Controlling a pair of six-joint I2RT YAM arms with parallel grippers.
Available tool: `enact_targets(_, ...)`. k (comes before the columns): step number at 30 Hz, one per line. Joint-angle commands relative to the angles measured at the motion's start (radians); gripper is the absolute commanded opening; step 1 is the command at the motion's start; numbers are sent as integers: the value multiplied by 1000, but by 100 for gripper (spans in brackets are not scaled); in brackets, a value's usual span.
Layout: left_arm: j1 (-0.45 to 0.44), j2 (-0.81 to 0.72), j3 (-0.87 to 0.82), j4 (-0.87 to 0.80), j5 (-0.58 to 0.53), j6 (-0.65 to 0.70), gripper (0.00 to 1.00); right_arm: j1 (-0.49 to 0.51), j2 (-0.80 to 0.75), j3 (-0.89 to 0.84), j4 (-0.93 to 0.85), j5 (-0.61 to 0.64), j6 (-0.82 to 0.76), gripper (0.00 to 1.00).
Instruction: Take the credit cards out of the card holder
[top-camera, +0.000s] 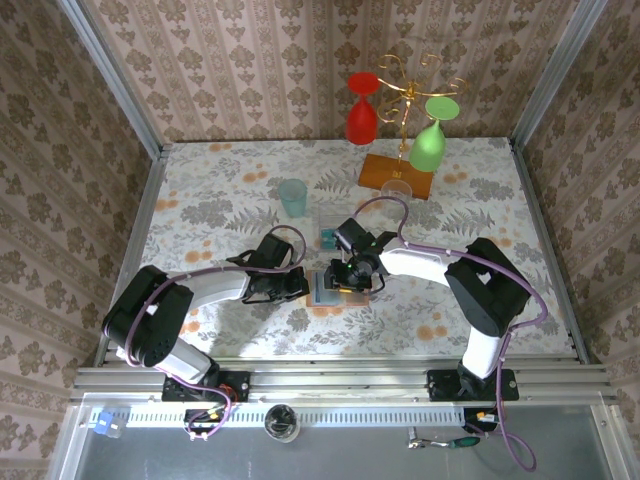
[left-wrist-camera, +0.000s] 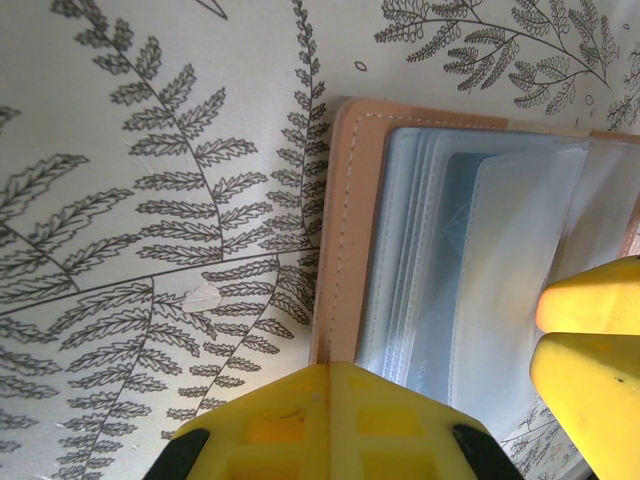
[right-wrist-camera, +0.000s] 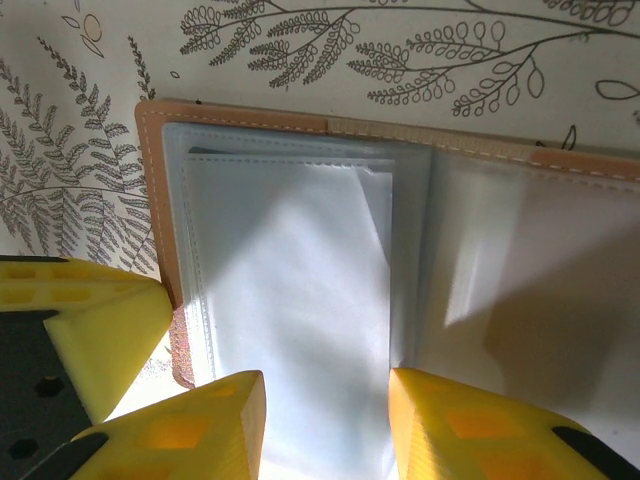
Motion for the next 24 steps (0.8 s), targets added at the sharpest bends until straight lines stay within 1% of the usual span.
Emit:
enact_targets(1,6,-15,1,-31,-13,21,2,-3,-36,-9,-30,22,-11,38)
enact_targets(19,7,-89,41,-63,-15,15,2,-19,-42,-54,38,-26,5,36)
enact_targets(24,7,-88,34,-31,-1,1,2,-20,-51,-54,40,-30,6,34)
